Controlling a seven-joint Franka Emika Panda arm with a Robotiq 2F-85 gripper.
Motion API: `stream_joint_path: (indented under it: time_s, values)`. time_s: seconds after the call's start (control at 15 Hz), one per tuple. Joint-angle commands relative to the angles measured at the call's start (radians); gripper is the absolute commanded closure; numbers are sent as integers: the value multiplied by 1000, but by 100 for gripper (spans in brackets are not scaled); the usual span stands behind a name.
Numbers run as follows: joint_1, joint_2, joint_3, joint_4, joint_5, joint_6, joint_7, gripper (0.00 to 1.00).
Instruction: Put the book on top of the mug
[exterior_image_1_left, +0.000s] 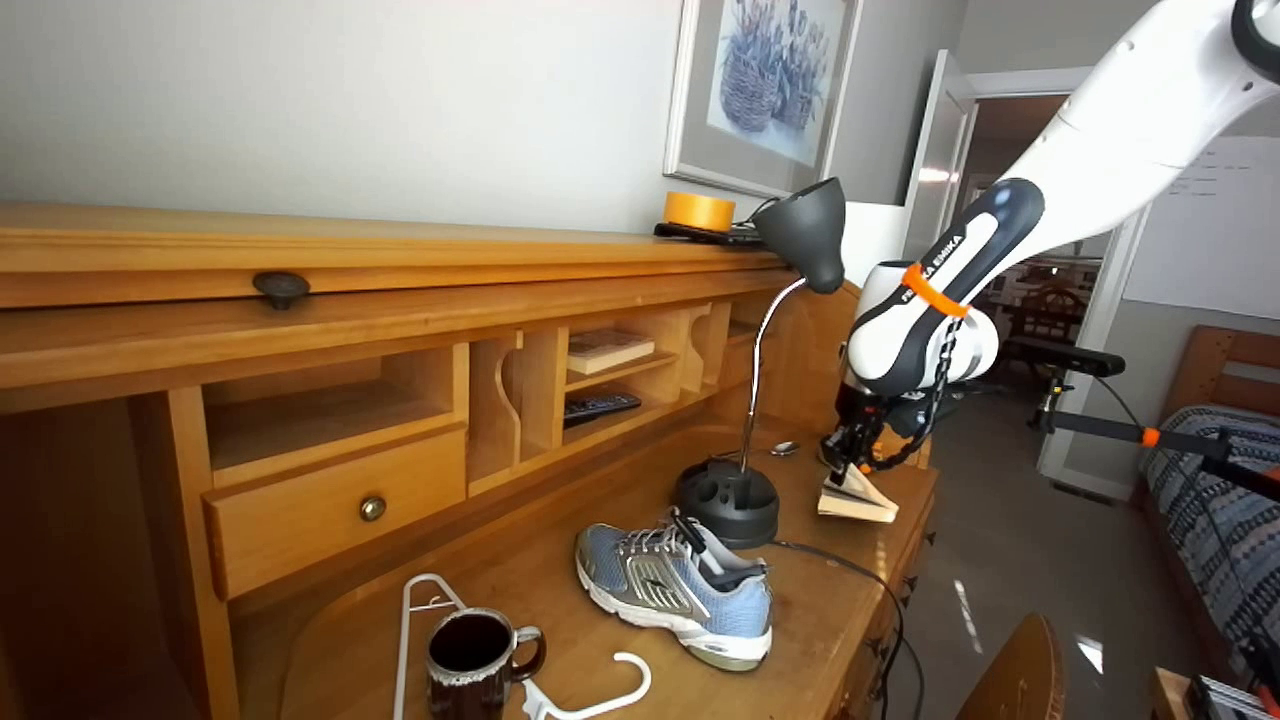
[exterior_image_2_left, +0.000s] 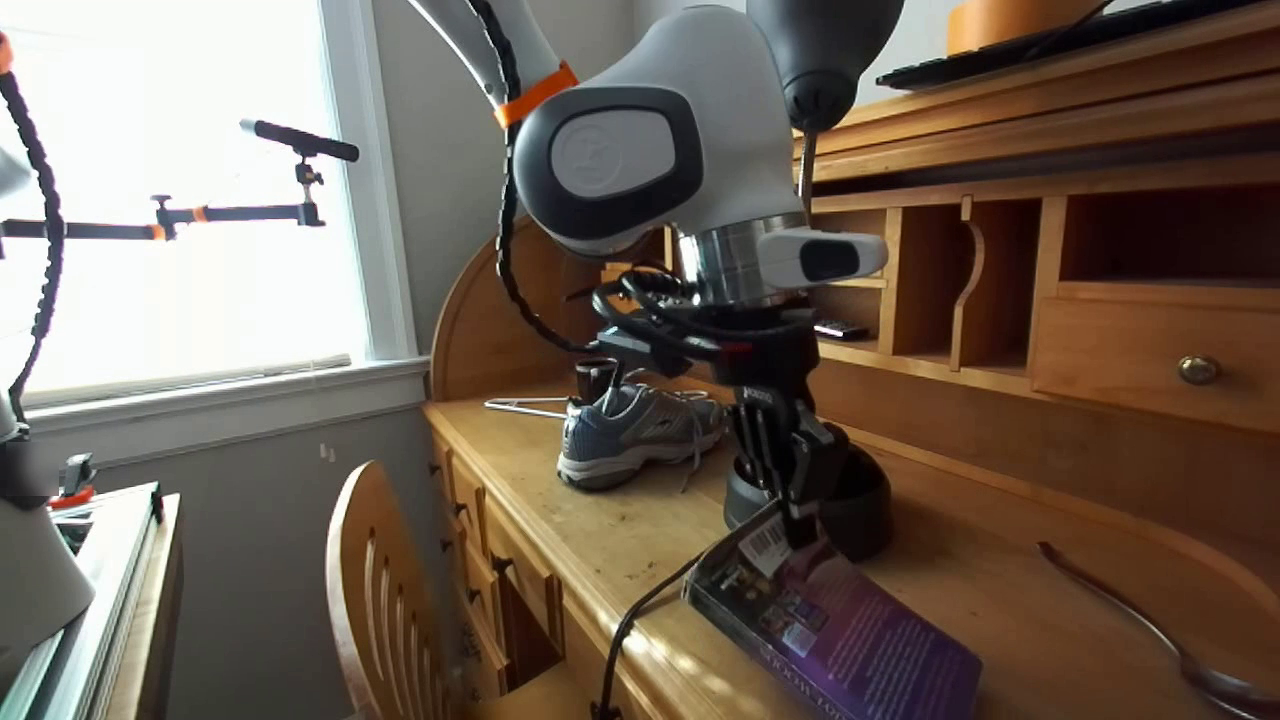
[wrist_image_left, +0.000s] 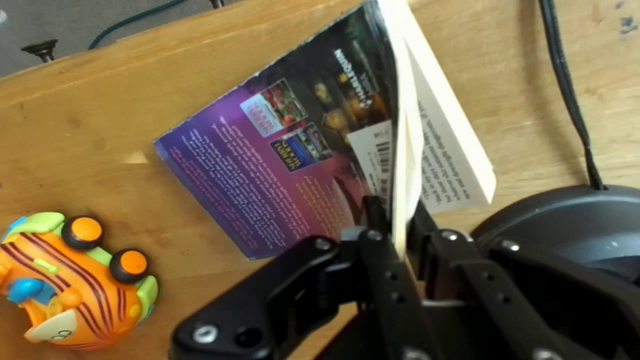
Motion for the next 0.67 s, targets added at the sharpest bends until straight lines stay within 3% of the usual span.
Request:
stream_joint_path:
  time_s: [0.0,0.6]
  values:
    - [2,-111,0,-60,-1,-80,5,96]
    - [36,-274,-7,-101,11,-227,23,96]
